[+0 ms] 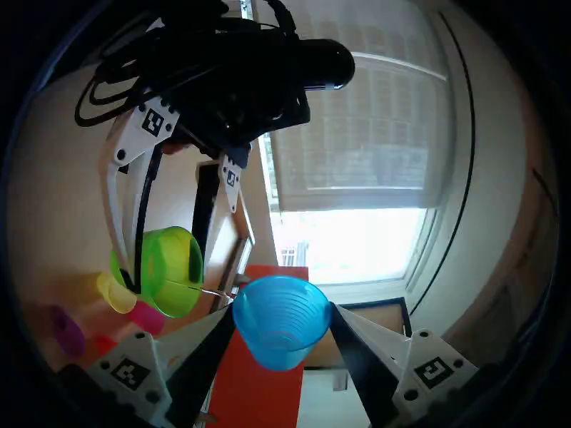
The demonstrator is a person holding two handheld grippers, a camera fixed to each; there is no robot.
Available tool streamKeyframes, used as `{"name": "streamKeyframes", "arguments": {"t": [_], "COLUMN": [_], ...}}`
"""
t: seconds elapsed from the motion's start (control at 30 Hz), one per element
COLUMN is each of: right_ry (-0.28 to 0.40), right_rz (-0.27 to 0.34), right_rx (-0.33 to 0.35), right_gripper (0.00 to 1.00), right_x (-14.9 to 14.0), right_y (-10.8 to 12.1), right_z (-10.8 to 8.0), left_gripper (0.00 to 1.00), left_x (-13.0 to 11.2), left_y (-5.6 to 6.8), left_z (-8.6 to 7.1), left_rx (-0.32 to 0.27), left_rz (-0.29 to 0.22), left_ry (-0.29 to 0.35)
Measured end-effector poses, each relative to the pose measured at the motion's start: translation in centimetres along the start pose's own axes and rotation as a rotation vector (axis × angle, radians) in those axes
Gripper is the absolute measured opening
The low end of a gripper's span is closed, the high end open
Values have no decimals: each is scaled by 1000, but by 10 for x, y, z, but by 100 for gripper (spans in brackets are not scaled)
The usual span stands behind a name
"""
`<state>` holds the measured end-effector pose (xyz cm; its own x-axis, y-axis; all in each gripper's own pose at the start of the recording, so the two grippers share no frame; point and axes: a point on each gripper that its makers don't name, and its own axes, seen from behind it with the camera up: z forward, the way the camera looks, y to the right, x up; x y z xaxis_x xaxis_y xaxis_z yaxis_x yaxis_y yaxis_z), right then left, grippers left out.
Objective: Pour water
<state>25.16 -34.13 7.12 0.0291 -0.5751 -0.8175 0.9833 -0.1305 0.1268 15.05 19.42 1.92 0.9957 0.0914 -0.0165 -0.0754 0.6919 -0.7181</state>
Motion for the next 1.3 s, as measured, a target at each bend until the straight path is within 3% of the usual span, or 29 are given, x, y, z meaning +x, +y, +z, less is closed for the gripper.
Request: {"name": "streamKeyframes", "arguments": {"t": [1.3], "right_ry": [-3], "right_rz": [-63], "right_rx": [1], "right_gripper": [94], "right_x": [9], "right_y": [4], "right_z": [-6], "left_gripper": [89], "left_x": [3], "left_y": [-1], "left_z": [1], "left_rx": [3], "left_rz": [-1], "left_ry": [9]}}
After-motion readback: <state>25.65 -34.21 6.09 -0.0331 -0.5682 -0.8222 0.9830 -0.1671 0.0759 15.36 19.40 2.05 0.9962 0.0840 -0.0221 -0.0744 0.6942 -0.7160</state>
